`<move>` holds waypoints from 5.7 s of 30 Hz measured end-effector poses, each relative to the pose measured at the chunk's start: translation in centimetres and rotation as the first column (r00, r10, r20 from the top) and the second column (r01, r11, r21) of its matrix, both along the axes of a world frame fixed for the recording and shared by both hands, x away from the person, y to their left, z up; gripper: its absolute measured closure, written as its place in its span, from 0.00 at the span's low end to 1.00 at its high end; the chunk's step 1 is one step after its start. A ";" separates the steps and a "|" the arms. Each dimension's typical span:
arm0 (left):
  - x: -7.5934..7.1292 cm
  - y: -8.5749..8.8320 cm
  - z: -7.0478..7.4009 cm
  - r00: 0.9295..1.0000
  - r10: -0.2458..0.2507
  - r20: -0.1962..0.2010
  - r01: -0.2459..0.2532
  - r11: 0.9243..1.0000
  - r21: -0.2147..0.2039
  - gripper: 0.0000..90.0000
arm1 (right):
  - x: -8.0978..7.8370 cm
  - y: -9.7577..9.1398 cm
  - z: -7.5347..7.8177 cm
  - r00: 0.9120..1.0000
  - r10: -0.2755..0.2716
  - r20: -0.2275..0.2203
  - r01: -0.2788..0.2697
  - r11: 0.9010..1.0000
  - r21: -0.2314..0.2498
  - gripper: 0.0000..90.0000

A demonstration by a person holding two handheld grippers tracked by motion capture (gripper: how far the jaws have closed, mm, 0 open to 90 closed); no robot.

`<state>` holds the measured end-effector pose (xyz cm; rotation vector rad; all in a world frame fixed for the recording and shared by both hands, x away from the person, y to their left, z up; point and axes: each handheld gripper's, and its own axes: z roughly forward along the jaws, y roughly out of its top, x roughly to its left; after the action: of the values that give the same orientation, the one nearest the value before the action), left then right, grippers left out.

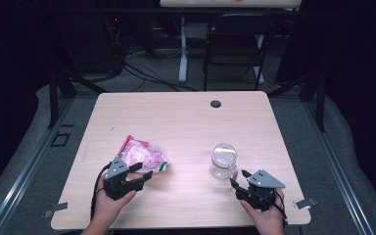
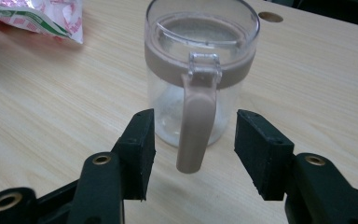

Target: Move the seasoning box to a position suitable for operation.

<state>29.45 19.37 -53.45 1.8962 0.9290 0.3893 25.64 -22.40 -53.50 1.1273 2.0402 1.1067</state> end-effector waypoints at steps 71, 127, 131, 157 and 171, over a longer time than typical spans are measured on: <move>-1.6 0.3 0.4 1.000 -0.005 0.013 0.005 1.000 -0.020 0.51 | 1.7 6.7 -0.7 0.878 0.466 -0.109 -0.463 0.885 0.054 0.81; 1.7 -6.8 4.3 0.980 -0.189 -0.065 0.190 0.982 -0.002 0.97 | 2.9 5.1 1.5 0.953 0.284 -0.109 -0.286 0.958 0.002 0.87; 2.2 -7.2 4.3 0.978 -0.192 -0.077 0.193 0.981 0.007 0.98 | 3.6 4.7 1.5 0.959 0.254 -0.127 -0.251 0.967 0.043 0.86; 1.6 -7.4 3.1 0.968 -0.217 -0.124 0.223 0.974 0.042 1.00 | 3.8 6.9 4.2 0.985 0.149 -0.089 -0.142 0.986 0.082 1.00; 1.6 -7.9 2.0 0.957 -0.234 -0.170 0.249 0.966 0.072 1.00 | 3.9 6.9 3.8 0.985 0.147 -0.094 -0.140 0.987 0.079 1.00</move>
<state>31.06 11.42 -51.43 2.1219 0.7802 0.1366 29.53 -15.54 -49.66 1.1044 2.2038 1.2259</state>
